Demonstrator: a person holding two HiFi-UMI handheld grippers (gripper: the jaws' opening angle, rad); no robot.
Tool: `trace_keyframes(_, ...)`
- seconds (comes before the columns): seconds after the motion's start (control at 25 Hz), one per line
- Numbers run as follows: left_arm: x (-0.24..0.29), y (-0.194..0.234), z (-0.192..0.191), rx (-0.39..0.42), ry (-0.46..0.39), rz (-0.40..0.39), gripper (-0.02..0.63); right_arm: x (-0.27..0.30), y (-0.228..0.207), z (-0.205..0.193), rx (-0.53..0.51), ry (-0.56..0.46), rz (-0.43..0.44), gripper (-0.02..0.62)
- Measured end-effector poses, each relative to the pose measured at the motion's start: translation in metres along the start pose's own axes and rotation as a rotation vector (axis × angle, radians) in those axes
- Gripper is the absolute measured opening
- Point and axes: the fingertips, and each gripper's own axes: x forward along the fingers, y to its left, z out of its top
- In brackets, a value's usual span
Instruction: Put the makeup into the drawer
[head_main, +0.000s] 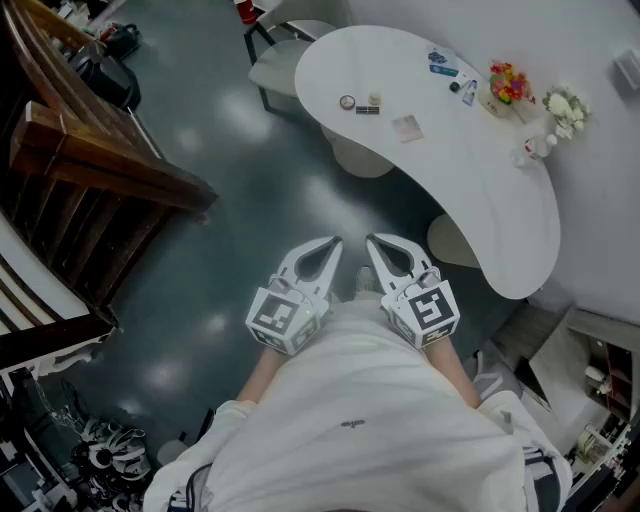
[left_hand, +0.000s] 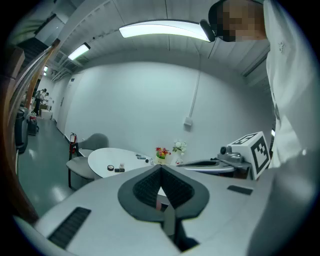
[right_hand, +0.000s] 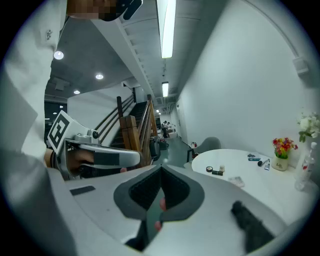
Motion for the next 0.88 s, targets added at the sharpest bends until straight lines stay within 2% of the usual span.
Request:
trace_keyframes(0.28, -0.005, -0.008, -0.012, -0.009, 0.019, 0.012, 0.008, -0.007, 0.005, -0.010, 0.013, 0.012, 0.000, 0.012)
trace_keyframes(0.44, -0.005, -0.013, -0.019, -0.017, 0.031, 0.019, 0.008, -0.011, 0.005, -0.013, 0.060, -0.004, 0.032, 0.012)
trace_keyframes(0.88, 0.012, -0.021, -0.023, -0.047, 0.031, 0.071, 0.008, -0.025, -0.018, -0.028, 0.112, 0.005, 0.042, 0.012)
